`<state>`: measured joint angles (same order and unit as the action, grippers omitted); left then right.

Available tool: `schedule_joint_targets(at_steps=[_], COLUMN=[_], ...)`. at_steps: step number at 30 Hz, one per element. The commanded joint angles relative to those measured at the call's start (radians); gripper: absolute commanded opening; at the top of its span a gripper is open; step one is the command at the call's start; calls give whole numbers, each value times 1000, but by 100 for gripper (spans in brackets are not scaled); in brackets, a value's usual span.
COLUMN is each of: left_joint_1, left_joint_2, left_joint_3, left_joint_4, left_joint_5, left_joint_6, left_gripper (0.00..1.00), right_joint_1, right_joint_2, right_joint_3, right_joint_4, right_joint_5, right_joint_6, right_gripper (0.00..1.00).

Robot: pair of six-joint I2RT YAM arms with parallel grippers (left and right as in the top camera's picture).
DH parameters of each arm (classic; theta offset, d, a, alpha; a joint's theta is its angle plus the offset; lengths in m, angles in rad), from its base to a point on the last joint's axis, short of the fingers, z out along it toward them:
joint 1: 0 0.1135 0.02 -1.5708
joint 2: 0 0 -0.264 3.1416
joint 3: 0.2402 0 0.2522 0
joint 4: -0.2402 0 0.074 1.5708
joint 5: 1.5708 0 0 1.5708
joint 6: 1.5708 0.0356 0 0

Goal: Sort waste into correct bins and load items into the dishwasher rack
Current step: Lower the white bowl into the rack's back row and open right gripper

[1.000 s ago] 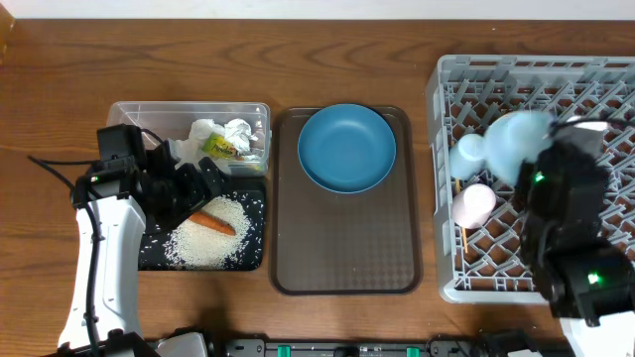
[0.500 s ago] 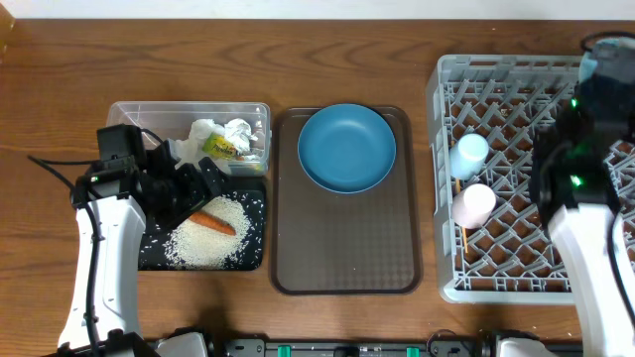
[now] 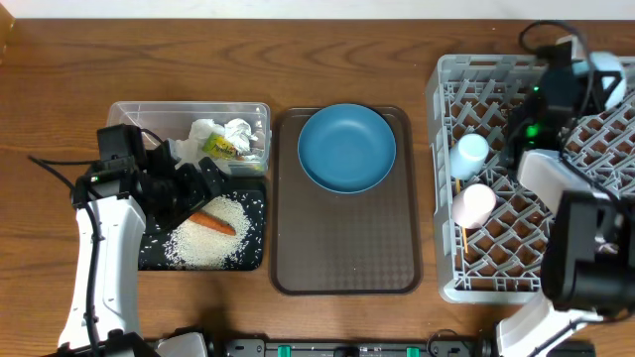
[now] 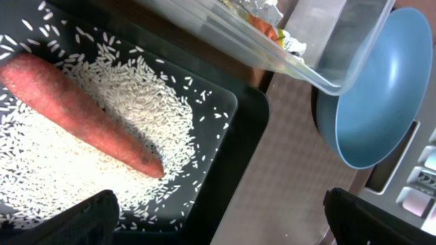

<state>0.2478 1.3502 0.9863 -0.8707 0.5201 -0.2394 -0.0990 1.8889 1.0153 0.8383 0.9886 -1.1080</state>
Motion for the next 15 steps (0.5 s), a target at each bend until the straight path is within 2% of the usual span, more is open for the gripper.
schedule_joint_targets(at_steps=[1, 6, 14, 15], left_joint_1=[5, 5, 5, 5], left_joint_2=[2, 2, 2, 2], left_joint_3=[-4, -4, -4, -4], left_joint_4=[-4, -4, -4, -4], left_joint_5=[2, 2, 2, 2], left_joint_6=[-8, -8, -8, -8], left_gripper=[99, 99, 99, 99], right_joint_1=[19, 55, 114, 120], right_joint_2=[43, 83, 84, 84], right_joint_3=[6, 6, 6, 6], right_joint_4=[14, -2, -146, -150], right_joint_5=[17, 18, 18, 19], right_joint_6=[-64, -55, -7, -7], right_gripper=[1, 1, 1, 5])
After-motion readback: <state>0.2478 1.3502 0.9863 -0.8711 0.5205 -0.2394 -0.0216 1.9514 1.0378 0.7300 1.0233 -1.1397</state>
